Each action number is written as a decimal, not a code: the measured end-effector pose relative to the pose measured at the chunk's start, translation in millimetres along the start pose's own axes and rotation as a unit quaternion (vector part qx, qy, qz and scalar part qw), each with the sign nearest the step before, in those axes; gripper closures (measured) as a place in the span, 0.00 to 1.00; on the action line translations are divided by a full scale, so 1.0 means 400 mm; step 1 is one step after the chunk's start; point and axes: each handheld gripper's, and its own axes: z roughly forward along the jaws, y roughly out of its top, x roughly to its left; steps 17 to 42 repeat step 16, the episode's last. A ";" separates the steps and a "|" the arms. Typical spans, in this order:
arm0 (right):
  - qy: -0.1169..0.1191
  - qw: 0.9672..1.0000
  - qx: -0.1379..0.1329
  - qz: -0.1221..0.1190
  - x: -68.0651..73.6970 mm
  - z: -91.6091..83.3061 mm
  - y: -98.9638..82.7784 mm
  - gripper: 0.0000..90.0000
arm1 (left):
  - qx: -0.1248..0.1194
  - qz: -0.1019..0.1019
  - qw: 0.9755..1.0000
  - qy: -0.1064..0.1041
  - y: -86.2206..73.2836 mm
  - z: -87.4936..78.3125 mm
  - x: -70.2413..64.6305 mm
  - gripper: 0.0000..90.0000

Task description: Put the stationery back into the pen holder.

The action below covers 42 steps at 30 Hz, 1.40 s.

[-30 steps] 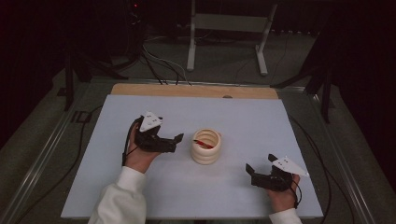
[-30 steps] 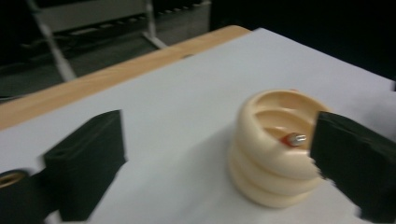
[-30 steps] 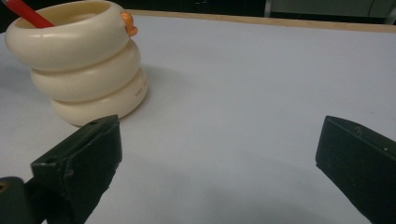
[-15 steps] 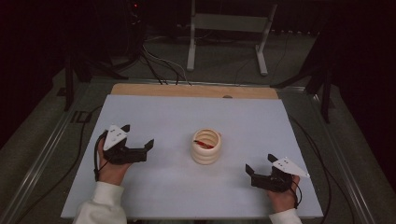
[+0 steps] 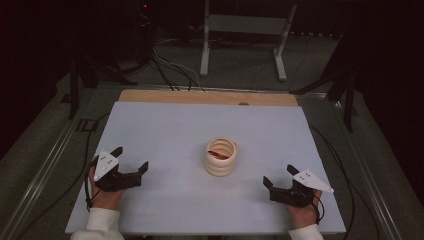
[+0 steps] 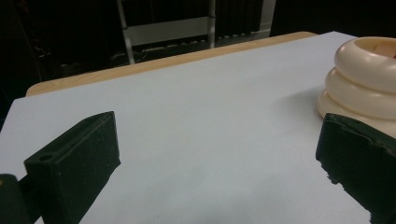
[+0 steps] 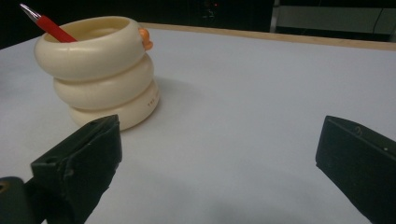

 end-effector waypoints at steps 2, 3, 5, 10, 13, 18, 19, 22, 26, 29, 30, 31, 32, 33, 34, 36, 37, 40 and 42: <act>-0.001 1.000 -0.004 0.001 -0.001 -0.005 0.001 0.01 | -0.002 -0.006 1.000 0.004 -0.012 -0.009 0.004 0.00; 0.000 1.000 -0.006 0.001 -0.002 -0.006 0.002 0.01 | -0.003 -0.005 1.000 0.006 -0.016 -0.011 0.003 0.00; 0.002 1.000 -0.008 0.001 -0.003 -0.008 0.002 0.01 | -0.005 -0.005 1.000 0.008 -0.019 -0.016 0.002 0.00; 0.002 1.000 -0.004 -0.005 -0.004 -0.005 0.000 0.01 | -0.019 -0.018 1.000 0.009 -0.019 -0.021 0.003 0.00; -0.001 1.000 -0.002 -0.005 -0.005 -0.005 0.000 0.01 | -0.021 -0.025 0.999 0.006 -0.021 -0.019 0.003 0.00; -0.007 1.000 0.004 -0.007 -0.007 -0.001 -0.002 0.01 | -0.022 -0.029 0.999 0.004 -0.022 -0.019 0.004 0.00; -0.007 1.000 0.004 -0.007 -0.007 -0.001 -0.002 0.01 | -0.022 -0.029 0.999 0.004 -0.022 -0.019 0.004 0.00; -0.007 1.000 0.004 -0.007 -0.007 -0.001 -0.002 0.01 | -0.022 -0.029 0.999 0.004 -0.022 -0.019 0.004 0.00; -0.007 1.000 0.004 -0.007 -0.007 -0.001 -0.002 0.01 | -0.022 -0.029 0.999 0.004 -0.022 -0.019 0.004 0.00; -0.007 1.000 0.004 -0.007 -0.007 -0.001 -0.002 0.01 | -0.022 -0.029 0.999 0.004 -0.022 -0.019 0.004 0.00; -0.007 1.000 0.004 -0.007 -0.007 -0.001 -0.002 0.01 | -0.022 -0.029 0.999 0.004 -0.022 -0.019 0.004 0.00; -0.007 1.000 0.004 -0.007 -0.007 -0.001 -0.002 0.01 | -0.022 -0.029 0.999 0.004 -0.022 -0.019 0.004 0.00; -0.007 1.000 0.004 -0.007 -0.007 -0.001 -0.002 0.01 | -0.022 -0.029 0.999 0.004 -0.022 -0.019 0.004 0.00; -0.007 1.000 0.004 -0.007 -0.007 -0.001 -0.002 0.01 | -0.022 -0.029 0.999 0.004 -0.022 -0.019 0.004 0.00; -0.007 1.000 0.004 -0.007 -0.007 -0.001 -0.002 0.01 | -0.022 -0.029 0.999 0.004 -0.022 -0.019 0.004 0.00; -0.007 1.000 0.004 -0.007 -0.007 -0.001 -0.002 0.01 | -0.022 -0.029 0.999 0.004 -0.022 -0.019 0.004 0.00; -0.007 1.000 0.004 -0.007 -0.007 -0.001 -0.002 0.01 | -0.022 -0.029 0.999 0.004 -0.022 -0.019 0.004 0.00; -0.007 1.000 0.004 -0.007 -0.007 -0.001 -0.002 0.01 | -0.022 -0.029 0.999 0.004 -0.022 -0.019 0.004 0.00; -0.007 1.000 0.004 -0.007 -0.007 -0.001 -0.002 0.01 | -0.022 -0.029 0.999 0.004 -0.022 -0.019 0.004 0.00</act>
